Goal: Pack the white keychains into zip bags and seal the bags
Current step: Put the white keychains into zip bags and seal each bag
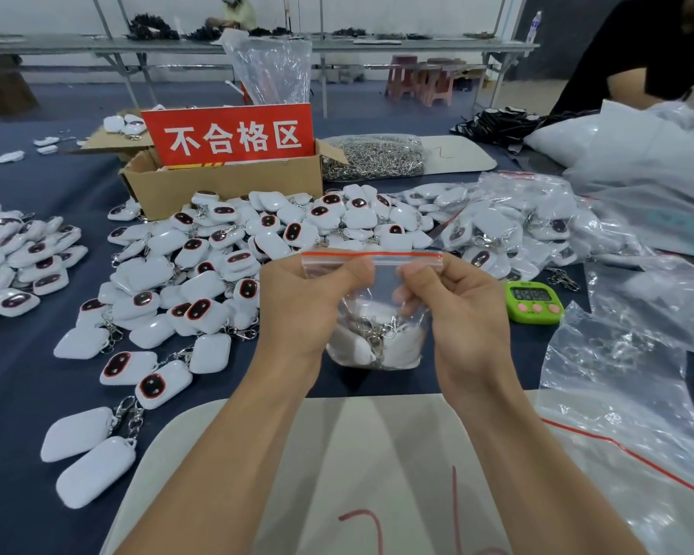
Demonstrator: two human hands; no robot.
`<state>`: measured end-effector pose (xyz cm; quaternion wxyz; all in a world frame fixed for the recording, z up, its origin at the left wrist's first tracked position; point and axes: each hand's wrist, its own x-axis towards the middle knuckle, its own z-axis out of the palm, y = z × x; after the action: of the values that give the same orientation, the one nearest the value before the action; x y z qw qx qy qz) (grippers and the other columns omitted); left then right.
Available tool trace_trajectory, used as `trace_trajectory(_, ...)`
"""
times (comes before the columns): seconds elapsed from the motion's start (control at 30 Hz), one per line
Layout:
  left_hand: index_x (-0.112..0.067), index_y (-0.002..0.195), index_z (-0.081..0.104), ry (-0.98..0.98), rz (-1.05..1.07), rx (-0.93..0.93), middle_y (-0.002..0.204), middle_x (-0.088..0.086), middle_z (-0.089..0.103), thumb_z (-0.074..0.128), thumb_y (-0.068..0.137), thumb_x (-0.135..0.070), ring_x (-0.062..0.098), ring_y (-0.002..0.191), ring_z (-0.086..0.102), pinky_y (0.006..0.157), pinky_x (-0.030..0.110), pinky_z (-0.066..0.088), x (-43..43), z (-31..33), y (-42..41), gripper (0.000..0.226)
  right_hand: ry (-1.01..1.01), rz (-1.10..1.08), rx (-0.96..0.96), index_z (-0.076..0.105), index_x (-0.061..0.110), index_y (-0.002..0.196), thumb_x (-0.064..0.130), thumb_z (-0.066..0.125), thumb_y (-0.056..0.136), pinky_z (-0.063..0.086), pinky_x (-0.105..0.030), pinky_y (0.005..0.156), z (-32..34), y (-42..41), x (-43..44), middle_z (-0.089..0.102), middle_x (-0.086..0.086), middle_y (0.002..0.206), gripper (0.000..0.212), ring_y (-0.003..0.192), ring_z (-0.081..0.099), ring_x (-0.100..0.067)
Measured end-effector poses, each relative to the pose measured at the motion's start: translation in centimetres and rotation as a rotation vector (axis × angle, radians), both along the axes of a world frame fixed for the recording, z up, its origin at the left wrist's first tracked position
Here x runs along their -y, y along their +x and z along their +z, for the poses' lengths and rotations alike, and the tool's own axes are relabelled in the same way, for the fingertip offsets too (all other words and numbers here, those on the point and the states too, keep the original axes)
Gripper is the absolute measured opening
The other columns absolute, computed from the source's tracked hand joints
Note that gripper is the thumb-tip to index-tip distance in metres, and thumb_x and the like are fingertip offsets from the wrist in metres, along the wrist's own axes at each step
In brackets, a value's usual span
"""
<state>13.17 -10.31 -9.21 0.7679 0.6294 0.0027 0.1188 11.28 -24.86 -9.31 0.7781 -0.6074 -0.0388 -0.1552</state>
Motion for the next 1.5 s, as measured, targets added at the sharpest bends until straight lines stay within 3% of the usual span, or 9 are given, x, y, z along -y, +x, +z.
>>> trace_trajectory(0.17, -0.022, 0.066, 0.080, 0.022, -0.005, -0.030, 0.066, 0.005, 0.074, 0.083, 0.066, -0.021, 0.018, 0.063, 0.070, 0.072, 0.039, 0.059, 0.2, 0.5, -0.2, 0.003, 0.020, -0.012, -0.016, 0.075, 0.018, 0.065, -0.004, 0.064, 0.094, 0.047, -0.018, 0.055, 0.0, 0.0, -0.1, 0.064, -0.007, 0.058, 0.037, 0.053, 0.055, -0.012)
trace_trajectory(0.47, -0.021, 0.068, 0.081, 0.033, -0.045, -0.041, 0.069, 0.002, 0.075, 0.077, 0.089, -0.015, 0.013, 0.064, 0.066, 0.060, 0.021, 0.054, 0.1, 1.3, -0.3, 0.022, 0.054, -0.037, -0.031, 0.077, 0.014, 0.070, 0.003, 0.067, 0.093, 0.050, -0.029, 0.066, 0.0, 0.0, 0.4, 0.068, -0.009, 0.065, 0.027, 0.063, 0.060, -0.016)
trace_trajectory(0.77, -0.018, 0.067, 0.081, 0.002, 0.008, -0.043, 0.067, 0.005, 0.073, 0.076, 0.089, -0.012, 0.017, 0.069, 0.067, 0.077, 0.033, 0.054, 0.0, 1.1, -0.3, 0.024, 0.111, -0.057, -0.074, 0.077, 0.016, 0.063, 0.001, 0.060, 0.097, 0.050, -0.027, 0.063, -0.2, 0.1, 0.3, 0.068, -0.007, 0.062, 0.040, 0.055, 0.058, -0.017)
trace_trajectory(0.9, -0.019, 0.068, 0.081, -0.016, 0.033, -0.043, 0.071, 0.001, 0.075, 0.078, 0.088, -0.016, 0.014, 0.070, 0.069, 0.073, 0.033, 0.056, -0.2, 0.9, -0.2, 0.020, 0.114, -0.061, -0.078, 0.079, 0.016, 0.070, 0.021, 0.061, 0.092, 0.052, -0.031, 0.066, 0.0, 0.1, 0.3, 0.070, -0.010, 0.066, 0.028, 0.062, 0.062, -0.020)
trace_trajectory(1.07, -0.017, 0.064, 0.080, -0.097, 0.044, -0.077, 0.069, 0.001, 0.074, 0.078, 0.086, -0.014, 0.011, 0.065, 0.066, 0.069, 0.024, 0.055, -0.7, 0.8, 0.0, 0.022, 0.061, -0.104, -0.047, 0.080, 0.015, 0.072, 0.009, 0.054, 0.102, 0.054, -0.036, 0.071, -0.1, 0.5, 1.2, 0.073, -0.006, 0.071, 0.040, 0.066, 0.064, -0.019)
trace_trajectory(1.13, -0.017, 0.064, 0.080, -0.083, 0.033, -0.078, 0.067, 0.001, 0.073, 0.079, 0.085, -0.013, 0.010, 0.064, 0.066, 0.066, 0.021, 0.055, -0.6, 0.9, -0.1, 0.021, 0.040, -0.138, -0.062, 0.081, 0.016, 0.076, 0.021, 0.057, 0.101, 0.052, -0.047, 0.078, -0.3, 0.6, 1.1, 0.076, -0.008, 0.073, 0.035, 0.067, 0.066, -0.020)
trace_trajectory(1.23, -0.018, 0.064, 0.080, -0.063, 0.022, -0.057, 0.065, 0.001, 0.071, 0.079, 0.085, -0.013, 0.011, 0.065, 0.065, 0.068, 0.021, 0.055, -0.2, 1.1, -0.2, 0.021, 0.008, -0.177, -0.059, 0.081, 0.025, 0.073, 0.055, 0.060, 0.091, 0.057, -0.035, 0.076, 0.1, 0.3, 0.5, 0.075, -0.008, 0.067, 0.040, 0.062, 0.070, -0.018)
trace_trajectory(1.4, -0.018, 0.064, 0.079, -0.035, 0.063, -0.026, 0.066, 0.000, 0.070, 0.076, 0.090, -0.021, 0.012, 0.069, 0.065, 0.073, 0.025, 0.053, 0.1, 1.1, -0.4, 0.026, 0.034, -0.204, -0.100, 0.079, 0.012, 0.087, 0.090, 0.058, 0.072, 0.059, -0.033, 0.084, -0.1, -0.3, -0.4, 0.077, -0.016, 0.088, 0.083, 0.084, 0.076, -0.020)
trace_trajectory(1.5, -0.020, 0.069, 0.081, -0.065, 0.078, -0.038, 0.070, -0.001, 0.074, 0.072, 0.094, -0.027, 0.011, 0.070, 0.068, 0.070, 0.027, 0.054, 0.3, 1.2, -0.6, 0.028, -0.047, -0.157, -0.012, 0.075, 0.008, 0.071, 0.045, 0.067, 0.095, 0.054, -0.020, 0.065, 0.1, -0.3, -0.6, 0.073, -0.009, 0.068, 0.045, 0.062, 0.066, -0.014)
